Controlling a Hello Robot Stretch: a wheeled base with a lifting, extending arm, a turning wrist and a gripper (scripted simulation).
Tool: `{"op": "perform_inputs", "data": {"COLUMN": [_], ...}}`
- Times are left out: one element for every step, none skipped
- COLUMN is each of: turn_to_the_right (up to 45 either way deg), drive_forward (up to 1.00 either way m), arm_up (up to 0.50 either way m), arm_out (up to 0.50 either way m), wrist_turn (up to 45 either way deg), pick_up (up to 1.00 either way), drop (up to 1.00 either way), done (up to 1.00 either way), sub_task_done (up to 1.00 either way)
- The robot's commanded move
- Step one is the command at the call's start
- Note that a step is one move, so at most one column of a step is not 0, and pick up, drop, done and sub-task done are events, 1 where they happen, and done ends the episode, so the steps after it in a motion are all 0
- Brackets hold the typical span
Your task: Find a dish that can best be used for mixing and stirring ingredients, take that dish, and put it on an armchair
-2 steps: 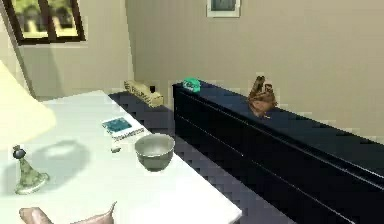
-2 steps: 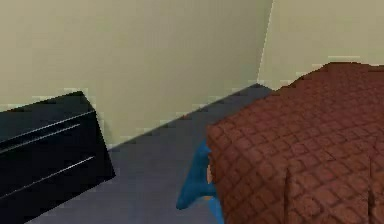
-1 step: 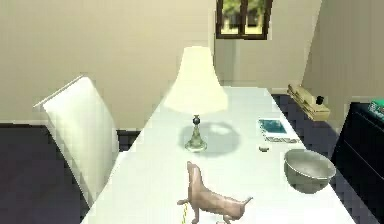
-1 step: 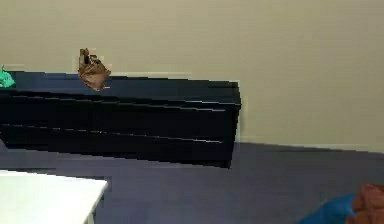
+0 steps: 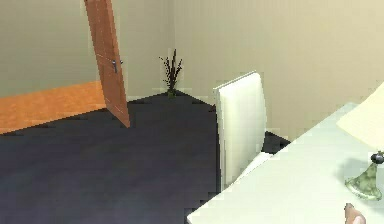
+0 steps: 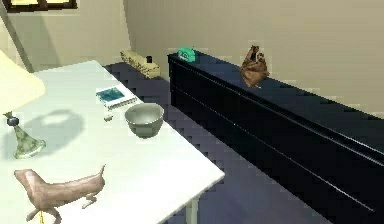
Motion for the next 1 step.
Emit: {"op": "perform_inputs", "data": {"turn_to_the_right": [-9.0], "drive_forward": [0.00], "arm_up": [0.00], "arm_out": [0.00], "wrist_turn": [0.0], "pick_up": [0.00], "drop": [0.00], "done": [0.00], "sub_task_done": [0.00]}}
